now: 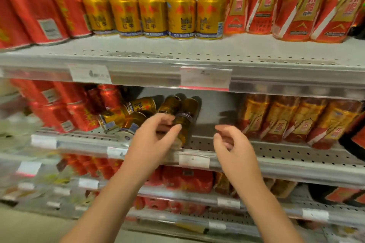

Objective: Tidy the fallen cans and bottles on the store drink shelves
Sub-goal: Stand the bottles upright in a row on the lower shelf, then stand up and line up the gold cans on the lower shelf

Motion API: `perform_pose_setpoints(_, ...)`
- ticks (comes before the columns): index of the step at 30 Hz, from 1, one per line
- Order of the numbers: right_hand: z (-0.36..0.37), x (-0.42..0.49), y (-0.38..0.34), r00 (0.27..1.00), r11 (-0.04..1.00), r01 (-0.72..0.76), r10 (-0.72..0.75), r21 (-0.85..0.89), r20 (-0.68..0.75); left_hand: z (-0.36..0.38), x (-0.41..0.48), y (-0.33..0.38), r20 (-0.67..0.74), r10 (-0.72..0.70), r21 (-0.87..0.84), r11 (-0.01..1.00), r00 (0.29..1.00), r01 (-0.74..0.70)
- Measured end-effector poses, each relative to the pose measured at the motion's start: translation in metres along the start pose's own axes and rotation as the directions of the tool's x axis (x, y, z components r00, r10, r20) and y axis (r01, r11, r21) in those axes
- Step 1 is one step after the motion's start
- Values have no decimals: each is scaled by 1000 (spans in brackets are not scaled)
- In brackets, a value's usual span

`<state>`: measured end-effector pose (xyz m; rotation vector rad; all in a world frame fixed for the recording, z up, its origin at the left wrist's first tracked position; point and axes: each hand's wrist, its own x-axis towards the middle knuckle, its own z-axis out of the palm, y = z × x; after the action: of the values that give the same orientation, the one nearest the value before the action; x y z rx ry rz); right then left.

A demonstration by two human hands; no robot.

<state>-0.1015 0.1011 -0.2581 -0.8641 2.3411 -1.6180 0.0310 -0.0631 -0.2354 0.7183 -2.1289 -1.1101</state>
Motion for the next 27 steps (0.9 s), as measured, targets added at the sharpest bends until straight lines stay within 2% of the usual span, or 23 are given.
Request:
perform_pose_setpoints(6, 56, -8, -22, 999, 999, -32, 31, -39, -29, -70, -5, -58, -48, 12, 113, 994, 999, -7)
perform_pose_setpoints(12, 88, -10, -32, 993, 986, -112, 106, -124, -54, -98, -1, -94, -67, 13, 268, 963, 998, 6)
perform_pose_setpoints(15, 90, 4, -30, 980, 956, -193, 178, -221, -86, -98, 6, -98, -64, -37, 322, 945, 997, 56)
perform_pose_setpoints(18, 89, 20, -27, 956, 915, -294, 285, -277, -72, -92, 14, -99, -54, -159, 373, 912, 986, 168)
perform_pose_setpoints(21, 93, 36, -26, 915, 843, -358, 402, -402, 28, -83, 18, -97, -101, -244, 395, 880, 965, 264)
perform_pose_setpoints(23, 97, 49, -28, 858, 768, -413, 509, -489, 74, -80, 20, -97, -117, -284, 387, 869, 952, 307)
perform_pose_setpoints(27, 103, 69, -34, 748, 726, -505, 638, -467, 183, -79, 23, -95, -146, -343, 398, 838, 928, 373)
